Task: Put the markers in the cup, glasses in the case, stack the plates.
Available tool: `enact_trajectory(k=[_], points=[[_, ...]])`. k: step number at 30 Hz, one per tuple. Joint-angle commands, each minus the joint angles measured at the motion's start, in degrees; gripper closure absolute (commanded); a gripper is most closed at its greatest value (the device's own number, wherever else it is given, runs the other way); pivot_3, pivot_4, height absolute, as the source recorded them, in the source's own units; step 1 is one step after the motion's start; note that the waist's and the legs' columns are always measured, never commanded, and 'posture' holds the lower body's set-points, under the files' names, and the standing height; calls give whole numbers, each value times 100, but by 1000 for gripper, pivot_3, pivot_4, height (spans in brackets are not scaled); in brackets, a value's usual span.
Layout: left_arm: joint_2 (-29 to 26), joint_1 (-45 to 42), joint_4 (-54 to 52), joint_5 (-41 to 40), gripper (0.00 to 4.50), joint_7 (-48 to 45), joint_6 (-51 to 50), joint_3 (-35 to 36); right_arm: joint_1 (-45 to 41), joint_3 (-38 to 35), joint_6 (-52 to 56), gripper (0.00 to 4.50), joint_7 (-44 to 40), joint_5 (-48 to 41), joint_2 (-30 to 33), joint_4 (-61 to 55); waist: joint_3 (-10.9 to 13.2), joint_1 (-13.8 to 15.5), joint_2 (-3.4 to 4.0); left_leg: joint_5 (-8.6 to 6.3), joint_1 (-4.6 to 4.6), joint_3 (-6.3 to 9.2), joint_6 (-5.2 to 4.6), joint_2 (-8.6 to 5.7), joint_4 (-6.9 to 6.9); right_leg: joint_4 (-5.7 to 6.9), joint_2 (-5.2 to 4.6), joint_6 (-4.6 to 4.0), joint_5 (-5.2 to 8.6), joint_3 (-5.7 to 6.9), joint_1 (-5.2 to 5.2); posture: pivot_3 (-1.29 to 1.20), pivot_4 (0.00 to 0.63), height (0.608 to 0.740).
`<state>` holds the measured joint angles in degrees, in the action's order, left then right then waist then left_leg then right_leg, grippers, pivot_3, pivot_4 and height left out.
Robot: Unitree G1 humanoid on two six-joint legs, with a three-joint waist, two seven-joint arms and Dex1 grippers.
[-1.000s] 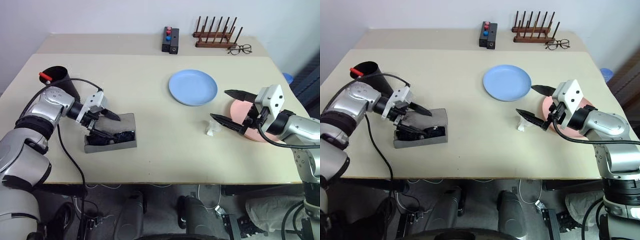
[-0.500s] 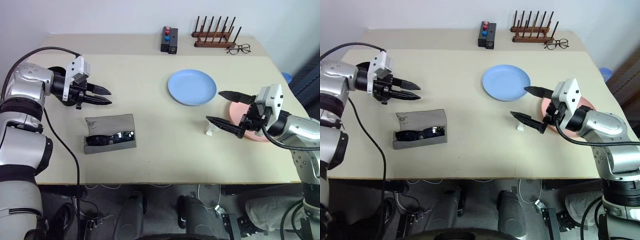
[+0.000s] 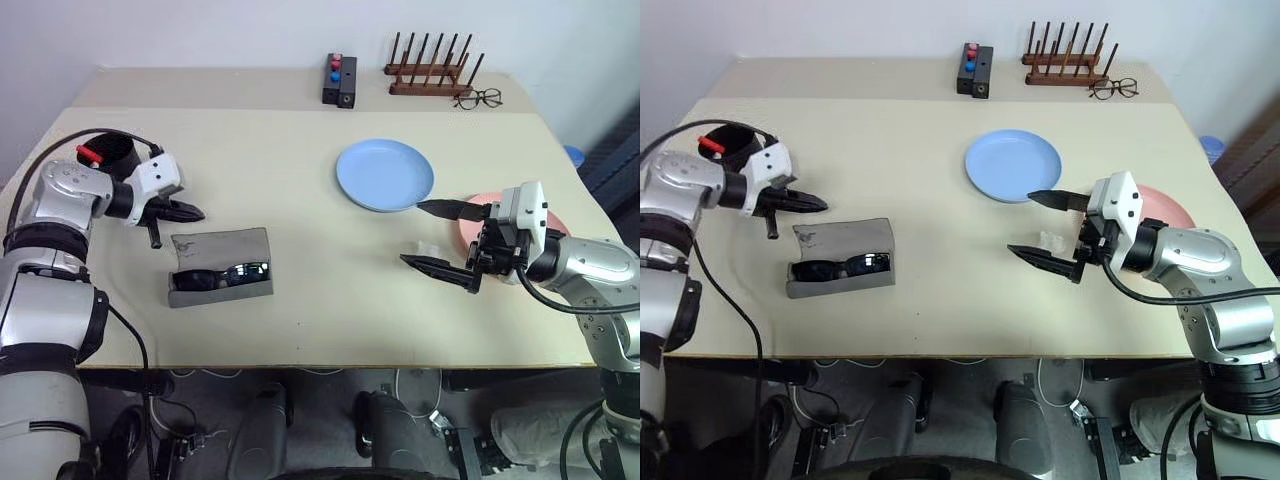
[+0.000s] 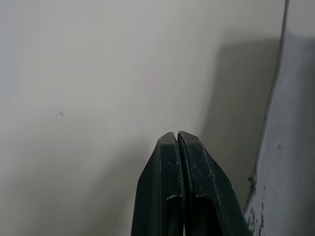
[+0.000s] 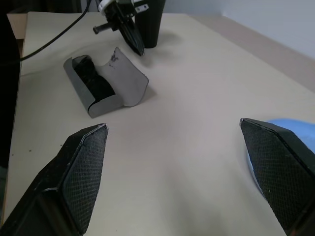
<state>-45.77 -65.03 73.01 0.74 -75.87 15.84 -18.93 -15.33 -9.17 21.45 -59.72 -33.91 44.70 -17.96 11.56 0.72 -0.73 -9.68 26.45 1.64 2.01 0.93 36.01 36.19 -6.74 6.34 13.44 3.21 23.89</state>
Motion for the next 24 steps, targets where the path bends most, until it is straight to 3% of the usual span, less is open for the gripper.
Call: enact_trajectory(k=[1, 7, 24], points=[[46, 23, -78, 149, 4486, 136, 142, 278, -21, -142, 126, 94, -31, -231, 74, -253, 0, 1, 0, 0, 0, 0, 0, 0, 0, 0, 0, 0, 0, 0, 0, 0, 150, 740], [236, 264, -85, 380, 4486, 69, 307, 393, -78, -297, 560, 94, 61, -746, 26, -424, 0, 0, 0, 0, -1, 0, 0, 0, 1, 0, -1, 0, -1, 0, -1, 0, 150, 740], [204, 423, -596, 281, 4486, -1447, 106, 841, -35, -578, 960, 94, 360, -1454, -12, -608, -1, 1, -1, 0, -1, 0, 0, 0, 3, 1, 0, 1, -1, 0, -3, 0, 150, 740]])
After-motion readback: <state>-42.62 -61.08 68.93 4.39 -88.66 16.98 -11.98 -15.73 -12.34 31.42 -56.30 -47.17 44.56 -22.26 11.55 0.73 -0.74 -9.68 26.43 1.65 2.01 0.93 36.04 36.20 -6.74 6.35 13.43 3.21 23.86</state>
